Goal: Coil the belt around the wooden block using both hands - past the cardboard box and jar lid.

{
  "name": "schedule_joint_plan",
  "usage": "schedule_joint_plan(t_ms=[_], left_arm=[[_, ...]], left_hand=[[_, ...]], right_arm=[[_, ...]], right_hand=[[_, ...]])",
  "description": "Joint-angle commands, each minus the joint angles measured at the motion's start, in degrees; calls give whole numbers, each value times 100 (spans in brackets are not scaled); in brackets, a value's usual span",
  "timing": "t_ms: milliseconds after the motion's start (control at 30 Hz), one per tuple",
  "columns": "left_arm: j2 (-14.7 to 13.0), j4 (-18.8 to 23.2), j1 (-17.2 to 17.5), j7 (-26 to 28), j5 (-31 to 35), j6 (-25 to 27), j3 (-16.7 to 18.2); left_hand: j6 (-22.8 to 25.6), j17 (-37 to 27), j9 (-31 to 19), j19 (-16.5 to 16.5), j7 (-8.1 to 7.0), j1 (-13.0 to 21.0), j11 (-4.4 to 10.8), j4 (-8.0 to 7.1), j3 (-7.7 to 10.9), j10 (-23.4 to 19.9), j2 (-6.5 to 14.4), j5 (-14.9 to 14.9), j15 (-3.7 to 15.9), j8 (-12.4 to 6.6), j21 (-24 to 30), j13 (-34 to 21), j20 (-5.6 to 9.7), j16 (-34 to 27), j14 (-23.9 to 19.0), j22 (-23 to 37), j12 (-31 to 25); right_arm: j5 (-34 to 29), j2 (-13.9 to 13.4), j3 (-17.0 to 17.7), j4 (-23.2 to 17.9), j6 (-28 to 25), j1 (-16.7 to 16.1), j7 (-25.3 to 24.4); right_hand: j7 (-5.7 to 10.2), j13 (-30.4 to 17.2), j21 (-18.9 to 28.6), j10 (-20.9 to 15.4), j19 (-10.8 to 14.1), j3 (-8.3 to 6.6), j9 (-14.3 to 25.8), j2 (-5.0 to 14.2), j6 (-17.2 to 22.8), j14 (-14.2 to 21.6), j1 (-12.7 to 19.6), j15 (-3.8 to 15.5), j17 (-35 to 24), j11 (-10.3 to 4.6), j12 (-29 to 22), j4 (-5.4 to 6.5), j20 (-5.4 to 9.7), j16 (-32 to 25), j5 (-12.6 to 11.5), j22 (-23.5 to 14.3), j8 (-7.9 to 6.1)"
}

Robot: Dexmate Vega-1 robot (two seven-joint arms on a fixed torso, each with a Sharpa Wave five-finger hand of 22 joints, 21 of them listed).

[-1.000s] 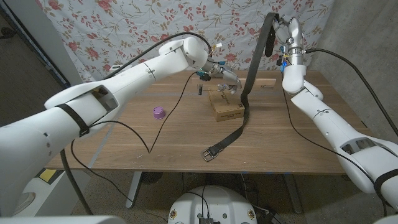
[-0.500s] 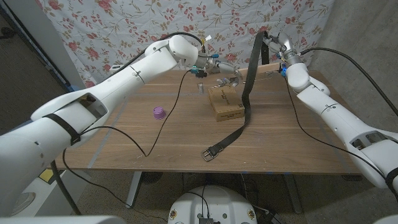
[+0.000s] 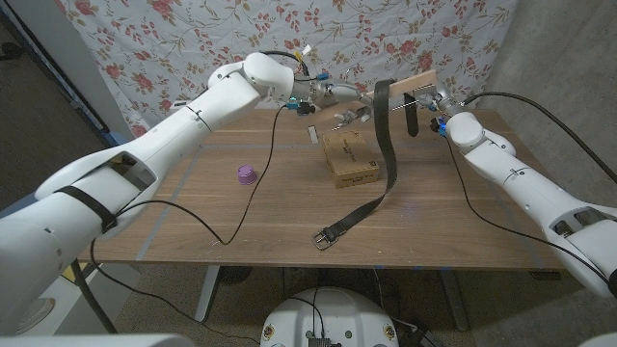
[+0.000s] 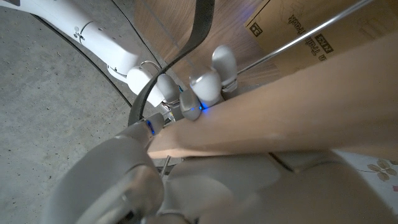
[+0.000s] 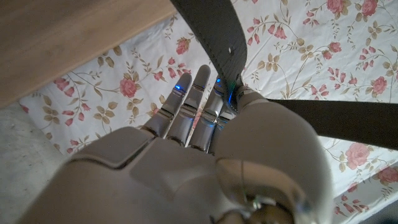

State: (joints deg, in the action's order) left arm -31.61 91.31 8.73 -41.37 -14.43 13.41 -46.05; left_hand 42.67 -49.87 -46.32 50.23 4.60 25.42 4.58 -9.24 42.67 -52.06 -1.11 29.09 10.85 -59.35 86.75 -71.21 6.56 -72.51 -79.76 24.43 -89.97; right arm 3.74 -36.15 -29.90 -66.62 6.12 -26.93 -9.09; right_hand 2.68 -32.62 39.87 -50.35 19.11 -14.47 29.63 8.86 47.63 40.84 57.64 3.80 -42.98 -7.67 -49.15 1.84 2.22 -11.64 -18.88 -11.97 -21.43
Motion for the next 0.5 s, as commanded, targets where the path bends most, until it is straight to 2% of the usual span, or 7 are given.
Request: schedule_joint_plan(t_ms=[33, 100, 133, 333, 500], left_arm=[[-186, 213, 82, 524, 18, 178, 158], [-190, 200, 5, 574, 137, 295, 91], [-191, 202, 2, 577, 138, 302, 87], [-136, 89, -203, 606, 360, 528, -70], [-65, -2, -409, 625, 601, 704, -229]], left_hand=[[15, -35, -9, 5, 38, -11, 5, -1, 40, -43, 4, 4, 43, -40, 54, -13, 206, -57, -19, 3, -38], [17, -30, -11, 9, 33, -12, 11, -1, 45, -63, 10, 0, 42, -46, 68, -13, 206, -53, -12, 15, -45], [10, -30, 12, -7, 39, -14, 6, -1, 46, -59, 10, -3, 38, -32, 73, -13, 198, -58, -19, 23, -41], [-14, -27, -31, 0, 51, -7, -14, 5, 64, -52, 31, -13, 47, -62, 89, -15, 206, -51, 6, 25, -42], [-17, -30, -25, 12, 60, -4, -8, 7, 74, -53, 44, -26, 44, -66, 81, -14, 203, -60, -9, -8, -40]], right_arm=[[590, -172, -3, 42, -206, -457, 376], [806, -248, 92, -54, -268, -684, 422], [817, -253, 89, -64, -283, -685, 421], [1468, -533, 329, -334, -383, -1240, 831], [1869, -703, 524, -530, -376, -1689, 920]], right_hand=[[316, -38, 59, -15, -37, -40, 35, 45, 615, 58, 111, 925, 12, 64, -12, 20, 390, -13, -48, -14, -31], [299, -40, 67, -19, -37, -48, 45, 49, 609, 64, 129, 928, 25, 84, -16, 16, 383, -9, -50, -10, -30], [292, -50, 69, -18, -41, -52, 50, 53, 608, 69, 134, 927, 31, 85, -22, 16, 380, -8, -50, -9, -31], [267, -58, 82, -28, -51, -66, 72, 69, 620, 101, 155, 925, 48, 121, -34, 20, 363, -14, -50, -3, -40], [247, -69, 90, -21, -60, -67, 88, 65, 624, 116, 162, 912, 60, 120, -42, 25, 352, -15, -45, 1, -45]])
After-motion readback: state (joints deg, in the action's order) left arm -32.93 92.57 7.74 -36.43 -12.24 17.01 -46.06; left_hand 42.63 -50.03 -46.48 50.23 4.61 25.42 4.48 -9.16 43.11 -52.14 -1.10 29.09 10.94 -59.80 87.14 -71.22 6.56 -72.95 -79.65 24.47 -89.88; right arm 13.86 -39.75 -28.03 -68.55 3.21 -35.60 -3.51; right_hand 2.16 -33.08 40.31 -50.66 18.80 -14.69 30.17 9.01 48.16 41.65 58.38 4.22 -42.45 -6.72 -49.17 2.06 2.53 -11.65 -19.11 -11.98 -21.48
